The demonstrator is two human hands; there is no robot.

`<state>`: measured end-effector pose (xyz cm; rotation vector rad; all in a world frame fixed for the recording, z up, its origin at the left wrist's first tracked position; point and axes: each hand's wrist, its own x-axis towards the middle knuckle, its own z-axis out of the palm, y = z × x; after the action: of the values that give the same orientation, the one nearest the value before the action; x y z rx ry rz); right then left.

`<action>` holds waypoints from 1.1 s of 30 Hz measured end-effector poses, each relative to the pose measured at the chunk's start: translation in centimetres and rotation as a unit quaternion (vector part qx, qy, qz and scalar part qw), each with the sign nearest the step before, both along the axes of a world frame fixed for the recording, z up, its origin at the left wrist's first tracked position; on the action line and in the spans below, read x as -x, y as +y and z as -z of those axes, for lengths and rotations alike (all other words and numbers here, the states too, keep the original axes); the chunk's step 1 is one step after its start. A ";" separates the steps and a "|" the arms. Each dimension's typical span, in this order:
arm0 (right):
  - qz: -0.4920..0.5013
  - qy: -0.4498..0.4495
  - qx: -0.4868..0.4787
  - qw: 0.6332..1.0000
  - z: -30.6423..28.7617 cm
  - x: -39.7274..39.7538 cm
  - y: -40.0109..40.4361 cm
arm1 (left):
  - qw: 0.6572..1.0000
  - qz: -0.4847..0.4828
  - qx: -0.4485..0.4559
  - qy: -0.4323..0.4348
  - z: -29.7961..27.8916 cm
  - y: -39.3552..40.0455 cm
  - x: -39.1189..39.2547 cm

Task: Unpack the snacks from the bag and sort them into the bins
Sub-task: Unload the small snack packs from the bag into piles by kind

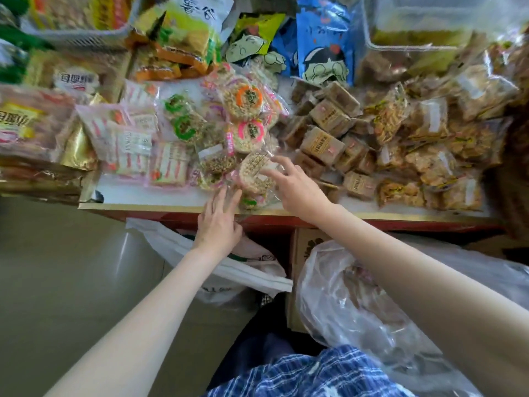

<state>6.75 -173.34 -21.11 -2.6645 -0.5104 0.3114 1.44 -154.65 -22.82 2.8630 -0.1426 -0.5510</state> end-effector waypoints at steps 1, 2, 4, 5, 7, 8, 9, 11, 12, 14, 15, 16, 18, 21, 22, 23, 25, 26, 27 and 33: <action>-0.056 0.000 0.052 0.997 0.5 0.5 -0.1 | 1.000 0.021 -0.011 0.017 0.3 0.2 -0.2; -0.080 0.010 0.083 0.993 0.7 0.9 -0.1 | 0.999 0.034 -0.022 0.035 0.6 0.3 -0.3; -0.086 0.014 0.111 0.990 1.2 1.2 -0.1 | 0.998 0.032 -0.022 0.056 0.8 0.2 -0.7; -0.085 0.013 0.119 0.989 1.1 1.2 -0.2 | 0.998 0.026 -0.014 0.055 0.8 0.1 -0.8; -0.077 0.013 0.137 0.987 1.1 1.5 -0.4 | 0.999 0.016 0.002 0.040 0.7 -0.1 -0.8; -0.069 0.018 0.144 0.987 1.2 1.6 -0.6 | 1.000 0.007 0.010 0.026 0.7 -0.2 -0.6; -0.061 0.026 0.146 0.987 1.2 1.9 -0.8 | 1.000 -0.006 0.019 0.006 0.7 -0.4 -0.2; -0.044 0.038 0.141 0.988 1.3 2.2 -1.4 | 0.997 -0.035 0.046 -0.052 0.5 -0.7 0.6; -0.034 0.040 0.131 0.990 1.2 2.4 -1.8 | 0.993 -0.040 0.062 -0.088 0.5 -1.0 1.0; -0.015 0.037 0.109 0.993 1.0 2.7 -2.8 | 0.985 -0.016 0.080 -0.152 0.4 -1.7 1.6; -0.004 0.031 0.097 0.995 0.8 3.0 -3.6 | 0.983 0.011 0.081 -0.165 0.2 -2.2 1.7; 0.007 0.023 0.083 0.996 0.6 3.4 -4.6 | 0.981 0.044 0.083 -0.169 0.0 -2.8 1.7; 0.038 0.021 0.051 0.998 0.1 4.7 -7.6 | 0.978 0.098 0.085 -0.166 -0.3 -4.5 1.9; 0.110 0.042 0.003 0.993 -0.1 8.5 -13.7 | 0.977 0.155 0.081 -0.125 0.3 -7.9 3.2; 0.138 0.047 -0.009 0.989 -0.1 10.3 -16.0 | 0.975 0.178 0.082 -0.103 0.6 -9.3 3.9; 0.166 0.052 -0.015 0.985 0.2 12.3 -18.2 | 0.972 0.205 0.085 -0.075 0.9 -10.6 4.6; 0.214 0.084 -0.003 0.973 1.5 16.6 -21.9 | 0.961 0.266 0.079 -0.007 1.8 -13.5 6.0; 0.220 0.107 0.014 0.969 2.5 18.4 -23.0 | 0.952 0.297 0.062 0.035 2.2 -14.7 6.5; 0.211 0.134 0.031 0.968 3.8 20.0 -23.8 | 0.943 0.325 0.037 0.067 2.6 -15.8 6.9; 0.161 0.241 0.129 0.948 11.1 21.3 -22.7 | 0.910 0.366 -0.142 0.134 3.6 -19.4 7.3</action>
<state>-14.55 -196.01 -32.18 -2.7125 0.1276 0.9471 -5.81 -174.07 -26.45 2.8880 -1.2061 -1.1715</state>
